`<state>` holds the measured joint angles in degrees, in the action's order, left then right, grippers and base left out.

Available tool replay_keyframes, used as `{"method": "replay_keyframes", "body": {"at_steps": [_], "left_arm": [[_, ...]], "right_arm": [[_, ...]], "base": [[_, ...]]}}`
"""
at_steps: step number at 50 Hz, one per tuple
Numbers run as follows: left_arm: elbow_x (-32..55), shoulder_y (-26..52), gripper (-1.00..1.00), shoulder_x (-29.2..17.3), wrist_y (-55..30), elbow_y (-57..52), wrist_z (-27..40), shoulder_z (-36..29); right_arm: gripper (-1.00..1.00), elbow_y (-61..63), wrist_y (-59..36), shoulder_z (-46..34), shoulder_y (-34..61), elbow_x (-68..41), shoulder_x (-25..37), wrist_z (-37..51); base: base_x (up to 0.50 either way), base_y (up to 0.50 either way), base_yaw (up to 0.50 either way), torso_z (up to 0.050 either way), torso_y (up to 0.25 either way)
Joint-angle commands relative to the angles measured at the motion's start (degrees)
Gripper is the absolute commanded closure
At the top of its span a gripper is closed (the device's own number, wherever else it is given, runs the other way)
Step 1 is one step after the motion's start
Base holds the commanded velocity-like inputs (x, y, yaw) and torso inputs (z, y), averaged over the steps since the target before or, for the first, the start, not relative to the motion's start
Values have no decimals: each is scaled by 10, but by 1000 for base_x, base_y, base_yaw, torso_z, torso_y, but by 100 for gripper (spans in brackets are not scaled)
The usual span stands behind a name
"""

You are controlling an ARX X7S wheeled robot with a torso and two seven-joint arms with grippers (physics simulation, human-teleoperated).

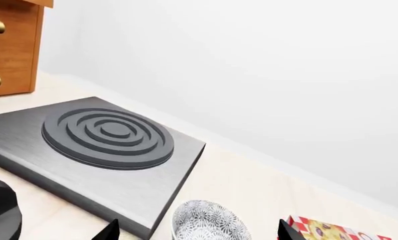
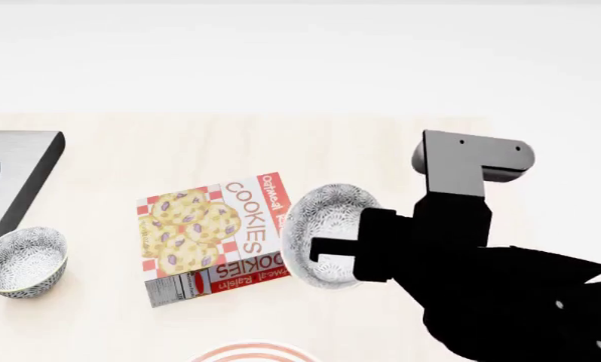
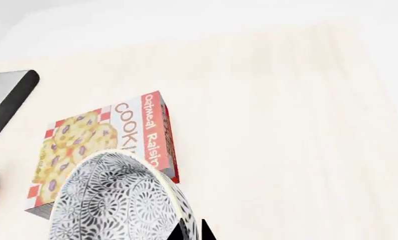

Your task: Pick the akita bowl next to the plate and place it on the plate.

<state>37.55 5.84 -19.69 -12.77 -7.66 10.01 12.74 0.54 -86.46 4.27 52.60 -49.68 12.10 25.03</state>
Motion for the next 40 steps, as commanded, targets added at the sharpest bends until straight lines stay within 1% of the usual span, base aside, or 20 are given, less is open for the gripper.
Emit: {"method": "replay_keyframes", "body": {"at_steps": [1, 4, 7, 12, 28, 40], "left_arm": [[-2, 1, -100, 0, 4, 5, 0, -2], [1, -1, -100, -1, 0, -2, 4, -2], [-1, 0, -100, 0, 3, 2, 2, -3], [1, -1, -100, -2, 1, -2, 5, -2], [3, -1, -100, -3, 2, 0, 5, -4], [5, -3, -100, -5, 1, -4, 7, -4]], "right_arm": [[100, -19, -32, 22, 1, -215, 27, 135], [100, -30, -31, 14, -3, -264, 37, 165], [100, -41, -30, 5, -9, -336, 42, 205], [100, -44, -21, -13, -21, -397, 51, 229], [100, -46, -1, -51, -59, -452, 63, 221], [100, -40, 14, -69, -79, -457, 75, 203]], "base": [[0, 0, 0, 0, 0], [0, 0, 0, 0, 0], [0, 0, 0, 0, 0], [0, 0, 0, 0, 2], [0, 0, 0, 0, 0], [0, 0, 0, 0, 1]]}}
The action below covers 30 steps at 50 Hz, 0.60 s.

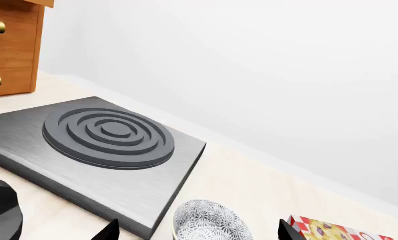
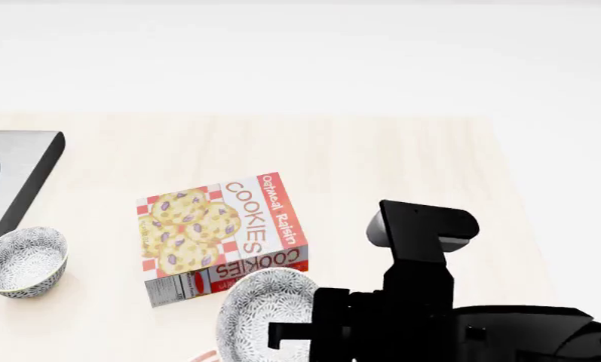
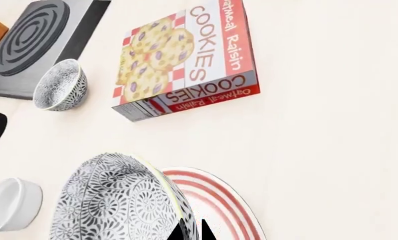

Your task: Pick the akita bowl next to the plate and place it on the plate.

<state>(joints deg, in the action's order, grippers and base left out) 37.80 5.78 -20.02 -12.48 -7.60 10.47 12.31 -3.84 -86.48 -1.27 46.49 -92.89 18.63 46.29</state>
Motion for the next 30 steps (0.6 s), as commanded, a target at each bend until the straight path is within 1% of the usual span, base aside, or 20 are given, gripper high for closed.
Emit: {"method": "replay_keyframes", "body": {"at_steps": [1, 4, 6, 10, 24, 30], "left_arm": [[2, -2, -100, -2, 0, -2, 2, 0], [3, -2, -100, -2, -2, -4, 3, -1], [7, -2, -100, -5, -10, -15, 10, 0], [6, -4, -100, -4, -6, -11, 8, 0], [3, -1, -100, -3, 2, 0, 3, -3], [6, -2, -100, -5, -1, -5, 6, -3]], "right_arm": [[100, 4, 15, -16, -21, -22, 11, -16], [100, 5, 21, -22, -28, -8, 14, -32], [100, 3, 23, -22, -32, -17, 13, -29], [100, 3, 30, -34, -39, 3, 12, -60], [100, 10, 27, -53, -45, -26, 19, -47], [100, 10, 32, -64, -50, -18, 21, -58]], "base": [[0, 0, 0, 0, 0], [0, 0, 0, 0, 0], [0, 0, 0, 0, 0], [0, 0, 0, 0, 0], [0, 0, 0, 0, 0], [0, 0, 0, 0, 2]]}}
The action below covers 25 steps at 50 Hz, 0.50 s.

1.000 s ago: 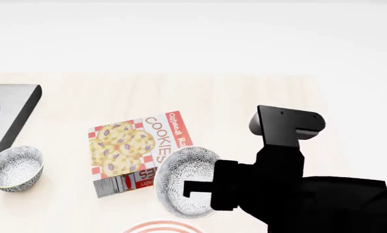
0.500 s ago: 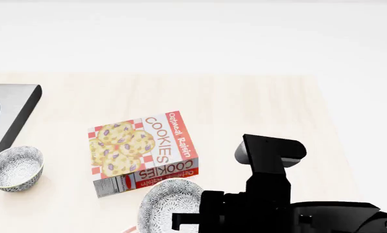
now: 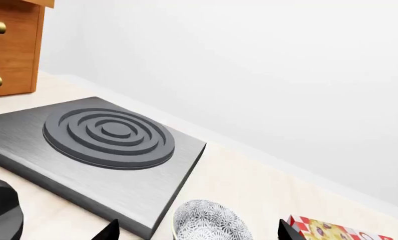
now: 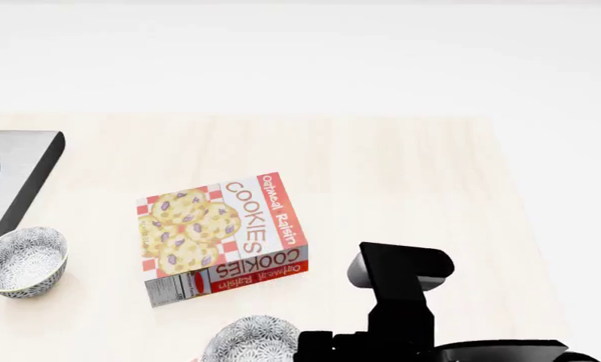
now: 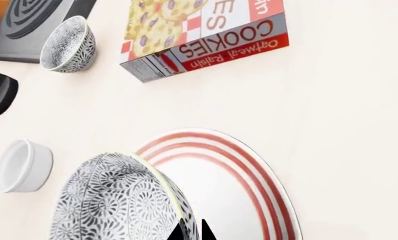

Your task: Pick the akita bowl next to the plate and place it on the plate.

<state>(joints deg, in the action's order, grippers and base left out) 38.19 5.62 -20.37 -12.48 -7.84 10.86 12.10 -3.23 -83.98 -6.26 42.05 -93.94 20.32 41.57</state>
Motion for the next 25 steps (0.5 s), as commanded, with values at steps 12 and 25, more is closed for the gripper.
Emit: {"method": "replay_keyframes", "body": {"at_steps": [12, 25], "left_arm": [[2, -1, -100, -2, 1, -2, 3, -2], [5, -2, -100, -3, 1, -2, 4, -3]], "right_arm": [[100, 1, 26, -37, -5, 29, 7, -56], [100, -12, 50, -62, -3, 66, 4, -98]], "base": [[0, 0, 0, 0, 0], [0, 0, 0, 0, 0]]}}
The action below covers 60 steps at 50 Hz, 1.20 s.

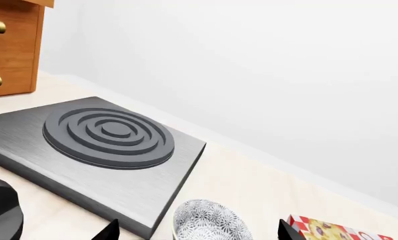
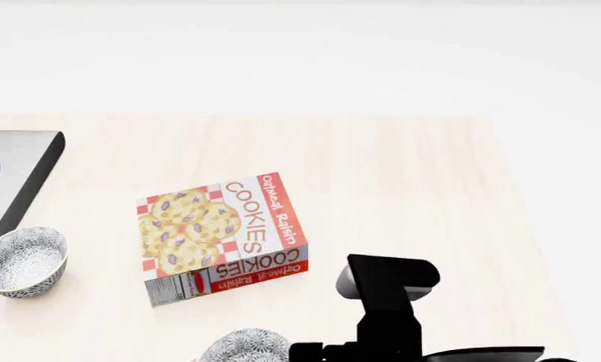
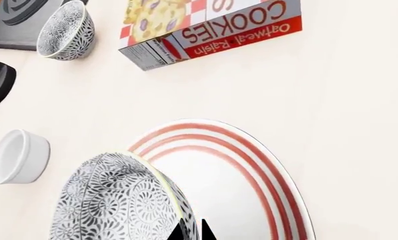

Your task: Pick the akita bowl next to the plate and place it on the plate.

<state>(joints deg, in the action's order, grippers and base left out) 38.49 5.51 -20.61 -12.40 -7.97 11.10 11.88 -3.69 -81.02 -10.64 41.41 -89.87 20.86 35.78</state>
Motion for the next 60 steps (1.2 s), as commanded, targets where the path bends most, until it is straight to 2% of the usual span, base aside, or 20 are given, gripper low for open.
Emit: {"method": "replay_keyframes", "body": {"at_steps": [1, 54, 55, 60], "left_arm": [[2, -1, -100, -1, 0, -2, 2, -1], [7, 0, -100, -5, 2, 0, 7, -5], [8, 0, -100, -6, 1, -2, 8, -5], [10, -1, -100, -8, -3, -7, 11, -5]], "right_arm": [[100, -8, 21, -19, 4, 25, -1, -41], [100, -31, 69, -81, -7, 88, 12, -104], [-100, -32, 69, -84, -8, 90, 13, -108], [-100, -30, 70, -86, -6, 90, 14, -107]], "base": [[0, 0, 0, 0, 0], [0, 0, 0, 0, 0], [0, 0, 0, 0, 0], [0, 0, 0, 0, 0]]}}
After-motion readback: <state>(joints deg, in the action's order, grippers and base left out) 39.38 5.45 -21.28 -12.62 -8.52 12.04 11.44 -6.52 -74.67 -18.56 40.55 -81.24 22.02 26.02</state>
